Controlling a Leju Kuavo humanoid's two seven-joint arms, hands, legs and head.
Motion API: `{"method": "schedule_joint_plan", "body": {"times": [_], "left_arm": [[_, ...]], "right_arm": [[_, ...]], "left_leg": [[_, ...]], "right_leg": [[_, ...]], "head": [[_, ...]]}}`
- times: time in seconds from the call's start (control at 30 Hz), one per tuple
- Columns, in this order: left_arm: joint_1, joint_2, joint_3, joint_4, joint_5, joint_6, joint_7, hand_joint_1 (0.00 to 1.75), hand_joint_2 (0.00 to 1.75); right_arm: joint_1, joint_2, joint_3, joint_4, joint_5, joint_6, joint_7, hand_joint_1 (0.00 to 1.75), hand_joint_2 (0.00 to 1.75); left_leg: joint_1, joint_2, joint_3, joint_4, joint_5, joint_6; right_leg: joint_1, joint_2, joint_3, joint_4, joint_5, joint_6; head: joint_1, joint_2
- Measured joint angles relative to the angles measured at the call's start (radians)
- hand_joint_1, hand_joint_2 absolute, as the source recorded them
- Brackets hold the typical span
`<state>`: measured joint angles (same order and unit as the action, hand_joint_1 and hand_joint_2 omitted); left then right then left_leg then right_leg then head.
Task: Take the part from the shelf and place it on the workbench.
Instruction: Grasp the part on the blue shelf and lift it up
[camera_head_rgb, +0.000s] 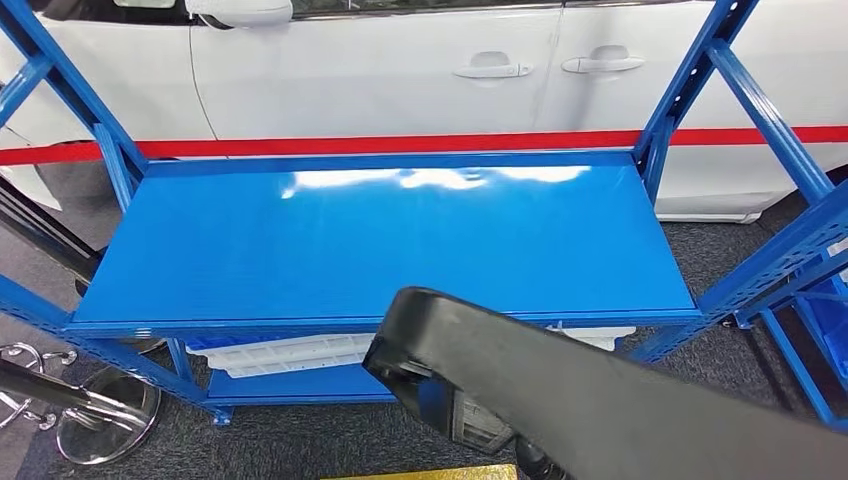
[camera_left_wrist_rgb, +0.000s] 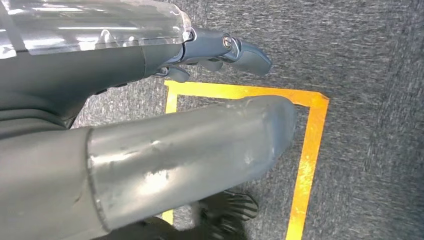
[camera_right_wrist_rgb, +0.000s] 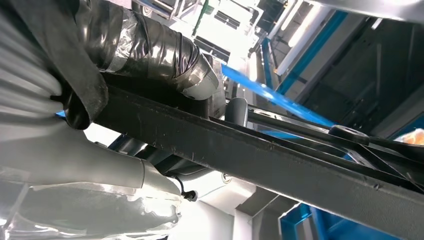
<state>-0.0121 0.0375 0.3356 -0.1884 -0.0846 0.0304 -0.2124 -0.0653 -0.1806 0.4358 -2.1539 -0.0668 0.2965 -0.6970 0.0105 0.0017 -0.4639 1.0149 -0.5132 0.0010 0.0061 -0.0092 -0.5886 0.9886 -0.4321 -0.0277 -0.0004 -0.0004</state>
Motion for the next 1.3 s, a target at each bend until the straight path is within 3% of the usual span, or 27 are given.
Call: {"method": "schedule_joint_plan", "body": {"times": [0.07,0.13,0.2,0.27,0.3,0.33,0.37,0.4,0.47,0.53,0.6,0.67,0.7,0.77,0.8,0.83,0.87,0.9,0.97,1.03,1.07,1.13,1.17,1.2,1.3], "left_arm": [[-0.003,0.003,0.000,0.000,0.000,0.000,0.001,0.00,0.00],[-0.003,0.004,0.000,0.000,0.000,0.000,0.001,0.00,0.00],[-0.004,0.004,0.000,0.000,0.000,0.000,0.002,0.00,0.00],[-0.005,0.004,-0.001,0.000,0.000,0.000,0.003,0.00,0.00],[-0.005,0.004,-0.001,0.000,0.000,0.000,0.004,0.00,0.00],[-0.005,0.004,-0.001,0.000,0.000,0.001,0.011,0.00,0.00],[-0.005,0.004,-0.001,0.000,0.000,0.002,0.028,0.00,0.00],[-0.005,0.004,-0.001,0.000,0.002,0.005,0.057,0.00,0.00],[-0.006,-0.001,0.000,0.000,0.009,0.013,0.153,0.00,0.00],[-0.007,-0.012,0.003,0.000,0.022,0.019,0.260,0.00,0.00],[-0.006,-0.025,0.011,0.000,0.038,0.022,0.334,0.00,0.00],[-0.004,-0.036,0.023,0.001,0.050,0.027,0.363,0.00,0.00],[-0.002,-0.040,0.027,0.001,0.052,0.031,0.365,0.00,0.00],[0.002,-0.046,0.032,0.001,0.052,0.035,0.354,0.00,0.00],[0.004,-0.046,0.034,0.001,0.050,0.035,0.346,0.00,0.00],[0.006,-0.046,0.037,0.001,0.047,0.037,0.337,0.00,0.00],[0.006,-0.045,0.039,0.001,0.041,0.040,0.326,0.00,0.00],[0.007,-0.044,0.041,0.001,0.035,0.045,0.313,0.00,0.00],[0.005,-0.043,0.043,0.001,0.019,0.053,0.283,0.00,0.00],[0.003,-0.041,0.043,0.000,0.002,0.054,0.261,0.00,0.00],[0.002,-0.039,0.043,0.000,-0.004,0.053,0.250,0.00,0.00],[0.002,-0.037,0.043,0.000,-0.015,0.051,0.231,0.00,0.00],[0.001,-0.036,0.043,0.000,-0.018,0.051,0.222,0.00,0.00],[0.000,-0.035,0.043,0.000,-0.021,0.050,0.216,0.00,0.00],[-0.003,-0.031,0.043,0.000,-0.028,0.050,0.206,0.00,0.00]], "right_arm": [[-0.006,0.000,0.004,-0.005,0.000,-0.003,-0.001,1.73,1.75],[-0.009,0.000,0.006,-0.007,0.000,-0.005,-0.002,1.73,1.75],[-0.011,-0.001,0.007,-0.008,0.000,-0.006,-0.002,1.73,1.75],[-0.012,-0.001,0.007,-0.009,0.000,-0.006,-0.002,1.73,1.75],[-0.012,-0.001,0.007,-0.009,0.000,-0.006,-0.002,1.73,1.75],[-0.012,-0.001,0.007,-0.009,0.000,-0.006,-0.002,1.73,1.75],[-0.013,-0.001,0.007,-0.009,0.000,-0.006,-0.002,1.73,1.75],[-0.015,-0.001,0.007,-0.009,-0.001,-0.006,-0.002,1.73,1.75],[-0.026,-0.003,0.007,-0.009,-0.005,-0.006,-0.002,1.73,1.75],[-0.043,-0.010,0.006,-0.011,-0.014,-0.004,-0.002,1.73,1.75],[-0.051,-0.023,0.001,-0.014,-0.024,0.001,-0.001,1.73,1.75],[-0.051,-0.037,-0.011,-0.016,-0.028,0.005,0.000,1.73,1.75],[-0.048,-0.042,-0.021,-0.016,-0.029,0.006,0.000,1.73,1.75],[-0.040,-0.046,-0.041,-0.016,-0.026,0.009,-0.001,1.73,1.75],[-0.035,-0.047,-0.049,-0.016,-0.023,0.010,-0.001,1.73,1.75],[-0.031,-0.047,-0.056,-0.016,-0.018,0.011,-0.002,1.73,1.75],[-0.028,-0.047,-0.063,-0.016,-0.012,0.009,-0.002,1.73,1.75],[-0.026,-0.047,-0.067,-0.016,-0.005,0.003,-0.002,1.73,1.75],[-0.022,-0.047,-0.073,-0.018,0.017,-0.016,-0.002,1.73,1.75],[-0.019,-0.047,-0.075,-0.023,0.037,-0.041,-0.002,1.73,1.75],[-0.017,-0.047,-0.076,-0.026,0.045,-0.055,-0.002,1.73,1.75],[-0.013,-0.047,-0.075,-0.031,0.056,-0.082,-0.002,1.73,1.75],[-0.009,-0.048,-0.074,-0.034,0.060,-0.094,-0.002,1.73,1.75],[-0.006,-0.049,-0.073,-0.037,0.063,-0.105,-0.002,1.73,1.75],[-0.001,-0.053,-0.071,-0.044,0.068,-0.121,-0.002,1.73,1.75]], "left_leg": [[-0.007,-0.001,0.030,-0.061,-0.005,0.006],[-0.002,0.001,0.024,-0.075,0.004,0.015],[0.003,0.006,0.010,-0.083,0.019,0.030],[0.001,0.010,-0.013,-0.076,0.034,0.040],[0.000,0.011,-0.027,-0.071,0.040,0.041],[0.000,0.011,-0.041,-0.065,0.047,0.040],[0.000,0.011,-0.054,-0.059,0.052,0.039],[0.000,0.011,-0.065,-0.054,0.056,0.037],[0.000,0.011,-0.079,-0.047,0.065,0.030],[0.000,0.011,-0.089,-0.044,0.077,0.019],[0.000,0.010,-0.098,-0.044,0.091,0.007],[0.001,0.007,-0.112,-0.027,0.068,-0.003],[0.002,0.006,-0.126,0.006,0.033,-0.007],[0.005,0.005,-0.165,0.124,-0.061,-0.012],[0.006,0.005,-0.181,0.190,-0.093,-0.016],[0.007,0.005,-0.187,0.236,-0.101,-0.018],[0.007,0.005,-0.179,0.252,-0.085,-0.021],[0.009,0.005,-0.154,0.233,-0.054,-0.022],[0.010,0.004,-0.065,0.113,-0.004,-0.021],[0.007,0.001,0.016,-0.017,-0.008,-0.015],[0.004,-0.002,0.034,-0.051,-0.018,-0.010],[0.004,-0.001,0.026,-0.065,-0.011,0.003],[0.005,0.001,0.017,-0.066,-0.002,0.011],[0.007,0.004,0.005,-0.067,0.009,0.021],[0.003,0.012,-0.036,-0.060,0.038,0.038]], "right_leg": [[0.000,-0.002,-0.007,0.001,0.014,0.010],[-0.001,0.000,-0.017,0.006,0.013,0.022],[-0.002,0.005,-0.039,0.061,-0.047,0.034],[-0.009,0.007,-0.075,0.182,-0.140,0.043],[-0.012,0.007,-0.088,0.242,-0.167,0.047],[-0.015,0.007,-0.091,0.281,-0.170,0.050],[-0.017,0.007,-0.078,0.286,-0.153,0.052],[-0.019,0.007,-0.046,0.253,-0.122,0.052],[-0.019,0.008,0.046,0.118,-0.075,0.045],[-0.013,0.009,0.107,0.010,-0.070,0.035],[-0.010,0.008,0.114,-0.018,-0.070,0.027],[-0.015,0.002,0.105,-0.029,-0.059,0.015],[-0.018,0.000,0.098,-0.034,-0.051,0.008],[-0.018,-0.003,0.073,-0.030,-0.036,-0.002],[-0.017,-0.003,0.058,-0.024,-0.029,-0.002],[-0.017,-0.003,0.042,-0.018,-0.022,-0.001],[-0.017,-0.003,0.026,-0.010,-0.015,0.000],[-0.018,-0.003,0.010,-0.003,-0.008,0.003],[-0.019,-0.002,-0.012,0.006,0.006,0.011],[-0.018,-0.003,-0.023,0.008,0.021,0.023],[-0.018,-0.004,-0.026,0.008,0.030,0.029],[-0.019,-0.003,-0.033,0.008,0.042,0.041],[-0.019,-0.001,-0.041,0.017,0.029,0.047],[-0.020,0.002,-0.051,0.040,-0.004,0.052],[-0.022,0.005,-0.091,0.207,-0.153,0.061]], "head": [[0.000,0.000],[0.000,0.000],[0.001,0.000],[0.001,0.000],[0.001,0.000],[0.000,0.000],[0.001,0.000],[0.000,0.000],[0.001,0.000],[0.000,0.000],[0.000,0.000],[0.000,0.000],[0.000,0.000],[0.000,0.000],[0.000,0.000],[0.000,0.000],[0.000,0.000],[0.000,0.000],[0.000,0.000],[0.000,0.000],[0.000,0.000],[0.000,0.000],[0.000,0.000],[0.001,0.000],[0.001,0.000]]}}
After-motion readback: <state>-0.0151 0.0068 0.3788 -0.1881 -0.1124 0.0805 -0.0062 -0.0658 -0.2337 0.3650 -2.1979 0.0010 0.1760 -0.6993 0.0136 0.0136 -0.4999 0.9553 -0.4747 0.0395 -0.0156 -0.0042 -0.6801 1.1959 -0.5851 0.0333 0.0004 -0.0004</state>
